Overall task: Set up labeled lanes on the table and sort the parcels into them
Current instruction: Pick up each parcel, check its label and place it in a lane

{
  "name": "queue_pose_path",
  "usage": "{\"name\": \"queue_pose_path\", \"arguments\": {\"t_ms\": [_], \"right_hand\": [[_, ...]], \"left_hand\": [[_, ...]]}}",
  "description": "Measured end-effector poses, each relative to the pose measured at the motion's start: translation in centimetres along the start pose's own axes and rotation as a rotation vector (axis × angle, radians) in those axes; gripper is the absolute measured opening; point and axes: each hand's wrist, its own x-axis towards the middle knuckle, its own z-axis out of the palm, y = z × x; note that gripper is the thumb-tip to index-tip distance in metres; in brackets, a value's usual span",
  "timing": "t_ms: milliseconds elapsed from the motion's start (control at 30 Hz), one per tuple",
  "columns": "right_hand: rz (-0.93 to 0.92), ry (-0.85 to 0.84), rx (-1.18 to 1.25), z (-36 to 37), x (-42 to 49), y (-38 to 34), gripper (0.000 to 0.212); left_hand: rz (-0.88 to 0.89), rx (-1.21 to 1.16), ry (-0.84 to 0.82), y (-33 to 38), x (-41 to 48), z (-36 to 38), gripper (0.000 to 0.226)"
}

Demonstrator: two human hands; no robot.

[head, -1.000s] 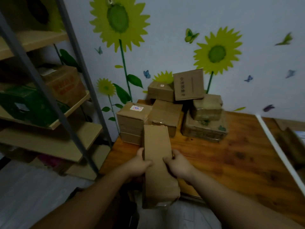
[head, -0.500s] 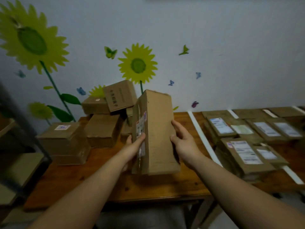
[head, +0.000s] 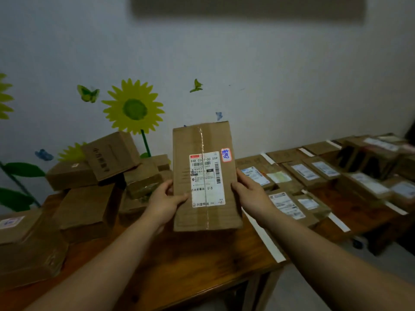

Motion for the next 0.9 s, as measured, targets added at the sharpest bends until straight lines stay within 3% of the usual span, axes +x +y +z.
{"name": "queue_pose_path", "arguments": {"t_ms": [200,533,900], "right_hand": [[-0.015,0.141,0.076,-1.5,-0.2,-0.2,0.041],[-0.035,0.28,0.07,-7.0,-1.4,1.1,0.044],[0.051,0.336,-0.018,-25.4,-5.7,8.3,0.06]], "left_hand": [[0.133,-0.081,-0.16,0.6,0.8,1.3,0.077],[0.199,-0.084,-0.267,1.8,0.6,6.9,0.076],[0.157,0.065,-0.425,4.6,-2.8,27.5,0.072]]}}
